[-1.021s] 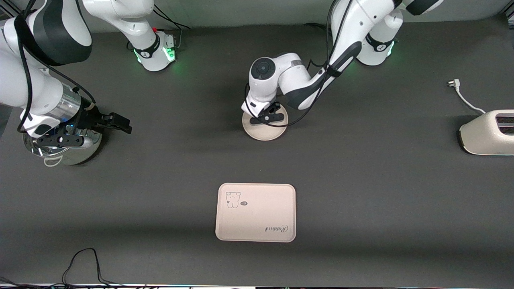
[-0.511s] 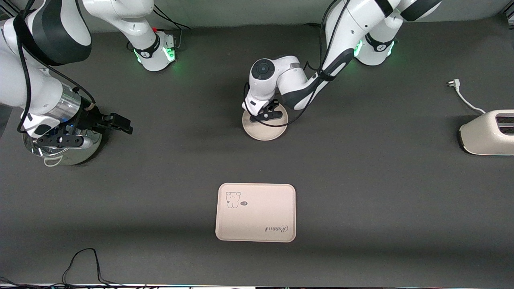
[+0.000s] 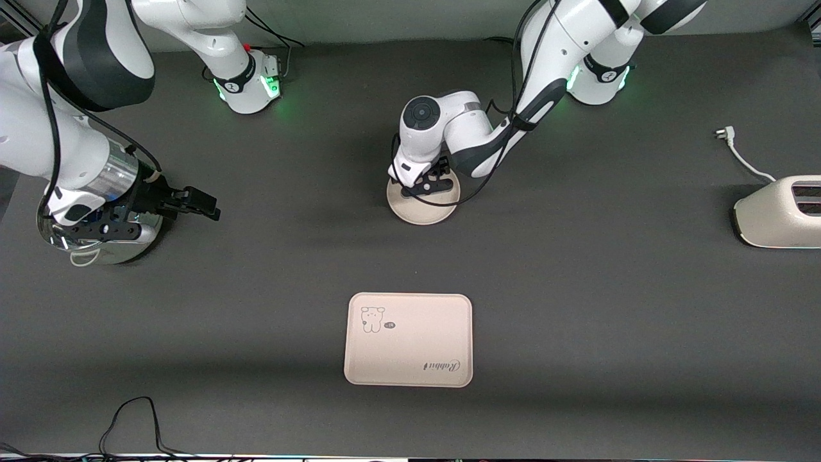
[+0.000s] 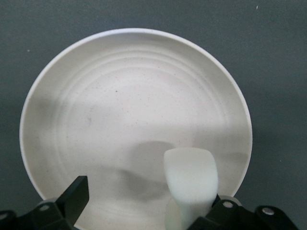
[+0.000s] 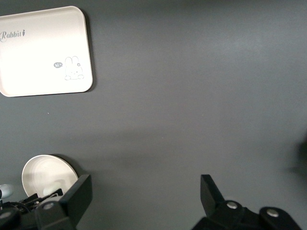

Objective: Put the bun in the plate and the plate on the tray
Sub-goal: 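Lower the bun onto the plate and open the left gripper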

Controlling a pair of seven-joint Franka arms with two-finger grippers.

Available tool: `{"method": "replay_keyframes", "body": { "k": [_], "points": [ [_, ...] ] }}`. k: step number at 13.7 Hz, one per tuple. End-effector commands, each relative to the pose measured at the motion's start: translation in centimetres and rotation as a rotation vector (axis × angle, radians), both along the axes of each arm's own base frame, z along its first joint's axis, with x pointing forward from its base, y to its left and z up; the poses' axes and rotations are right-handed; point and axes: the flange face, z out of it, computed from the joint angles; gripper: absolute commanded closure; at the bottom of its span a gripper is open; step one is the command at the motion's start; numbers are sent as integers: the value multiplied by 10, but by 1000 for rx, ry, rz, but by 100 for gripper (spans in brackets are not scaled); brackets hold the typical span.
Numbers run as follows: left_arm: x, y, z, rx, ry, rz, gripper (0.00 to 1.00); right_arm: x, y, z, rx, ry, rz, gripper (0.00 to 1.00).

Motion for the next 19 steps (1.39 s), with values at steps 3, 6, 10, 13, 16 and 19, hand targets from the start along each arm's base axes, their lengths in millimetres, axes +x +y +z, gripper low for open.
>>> {"method": "replay_keyframes", "body": {
  "k": [3,6,10,13,16,19],
  "points": [
    [0,0,8,2,-32,9,0,0,5,1,17,-6,-29,0],
    [0,0,7,4,-30,8,0,-2,4,5,16,-8,-30,0],
    [0,0,7,9,-29,7,0,-1,6,2,18,-7,-28,0],
    [6,4,13,14,-37,5,0,-1,13,0,19,-11,-18,0],
    [57,36,60,49,-91,31,0,0,15,-1,20,-11,-15,0],
    [126,98,126,90,-50,-6,0,0,24,-12,22,-23,-5,0]
  ]
}}
